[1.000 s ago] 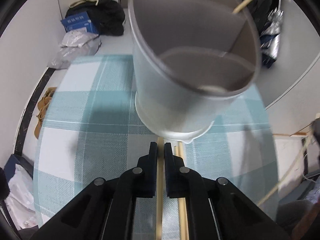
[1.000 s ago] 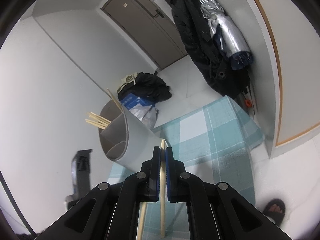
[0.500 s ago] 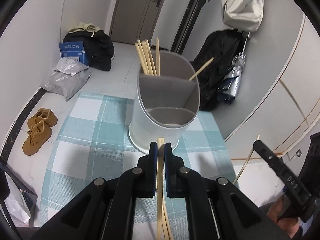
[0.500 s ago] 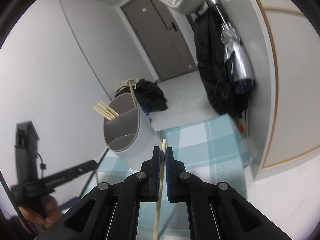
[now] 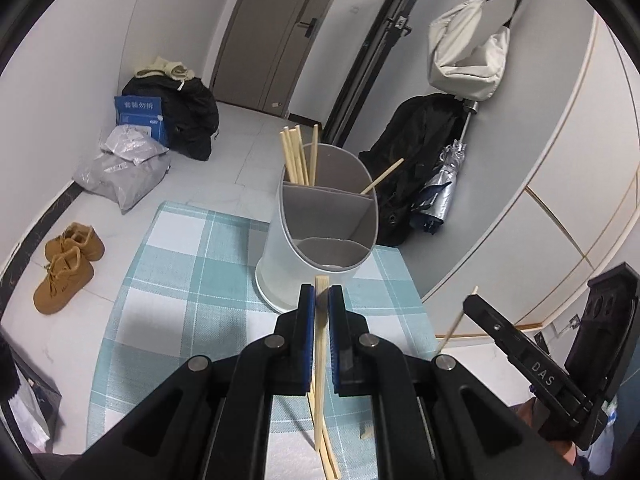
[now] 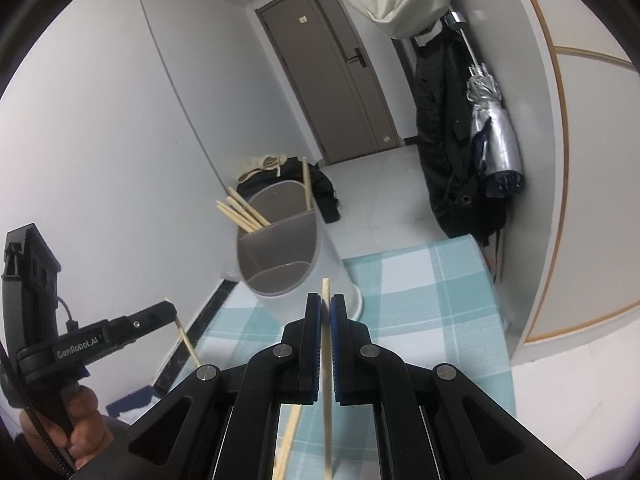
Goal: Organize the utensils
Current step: 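Carry both held chopsticks up above the white holder cup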
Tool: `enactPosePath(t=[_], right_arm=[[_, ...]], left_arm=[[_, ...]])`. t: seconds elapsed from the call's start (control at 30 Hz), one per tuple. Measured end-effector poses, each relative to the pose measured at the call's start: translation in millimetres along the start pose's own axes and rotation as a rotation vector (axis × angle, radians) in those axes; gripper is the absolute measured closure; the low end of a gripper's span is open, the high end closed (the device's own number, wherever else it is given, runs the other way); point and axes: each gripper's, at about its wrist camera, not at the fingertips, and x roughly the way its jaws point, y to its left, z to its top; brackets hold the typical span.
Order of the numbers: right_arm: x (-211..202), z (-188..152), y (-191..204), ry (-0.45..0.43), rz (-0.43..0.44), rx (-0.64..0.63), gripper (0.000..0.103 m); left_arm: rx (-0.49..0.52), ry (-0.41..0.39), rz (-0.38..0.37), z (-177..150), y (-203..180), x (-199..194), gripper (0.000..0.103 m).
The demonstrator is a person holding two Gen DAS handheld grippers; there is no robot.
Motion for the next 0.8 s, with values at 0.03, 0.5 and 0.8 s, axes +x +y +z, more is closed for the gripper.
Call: enactPosePath(t=[0.03,0.5,0.8], right_arm=[[0,0,3,0.002,-0.001,-0.005,0.099],[2,3,38,0.063,0.032,-0.065,0.099],[-3,10,50,0.059,0.048,-0.100,0.099]], left_arm=[[0.005,0.002,0.001,-1,0,-1,0.101],[0.041,0.036,0.000,1,-7,-8,0.101],[0.033,0.062,-0.005,12,-13,-7,0.101]])
